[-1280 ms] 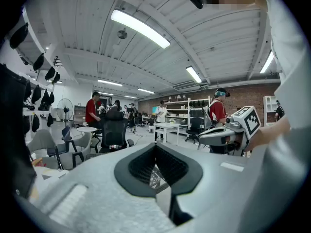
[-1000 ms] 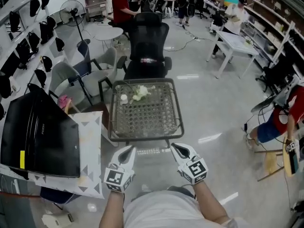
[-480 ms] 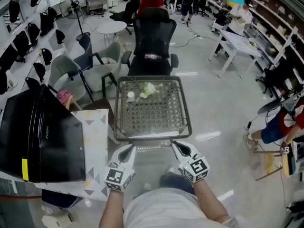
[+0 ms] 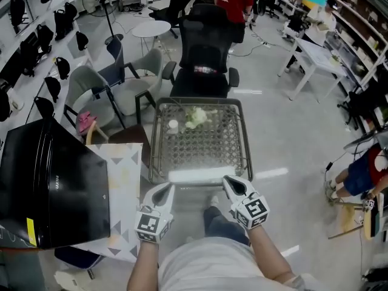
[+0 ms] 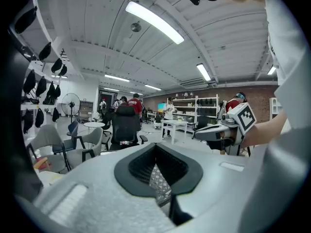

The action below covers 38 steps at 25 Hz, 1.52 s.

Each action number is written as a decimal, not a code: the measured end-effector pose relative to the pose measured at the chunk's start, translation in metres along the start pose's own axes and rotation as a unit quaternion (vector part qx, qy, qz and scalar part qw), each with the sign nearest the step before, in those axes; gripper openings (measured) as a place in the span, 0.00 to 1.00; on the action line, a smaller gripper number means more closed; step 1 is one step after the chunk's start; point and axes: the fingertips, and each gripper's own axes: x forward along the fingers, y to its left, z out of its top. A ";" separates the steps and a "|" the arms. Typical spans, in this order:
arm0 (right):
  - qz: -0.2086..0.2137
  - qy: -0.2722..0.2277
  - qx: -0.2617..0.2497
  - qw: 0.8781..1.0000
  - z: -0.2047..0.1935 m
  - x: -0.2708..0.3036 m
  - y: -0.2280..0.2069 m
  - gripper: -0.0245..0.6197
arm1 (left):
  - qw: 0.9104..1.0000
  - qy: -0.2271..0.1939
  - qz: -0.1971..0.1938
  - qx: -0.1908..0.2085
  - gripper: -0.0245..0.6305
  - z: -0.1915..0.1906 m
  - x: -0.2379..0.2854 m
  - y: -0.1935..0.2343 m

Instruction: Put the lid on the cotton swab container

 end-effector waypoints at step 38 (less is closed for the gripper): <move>0.099 0.068 0.011 0.993 0.021 0.215 -0.211 0.06 | 0.986 0.116 0.105 -0.053 0.05 -0.035 0.261 0.141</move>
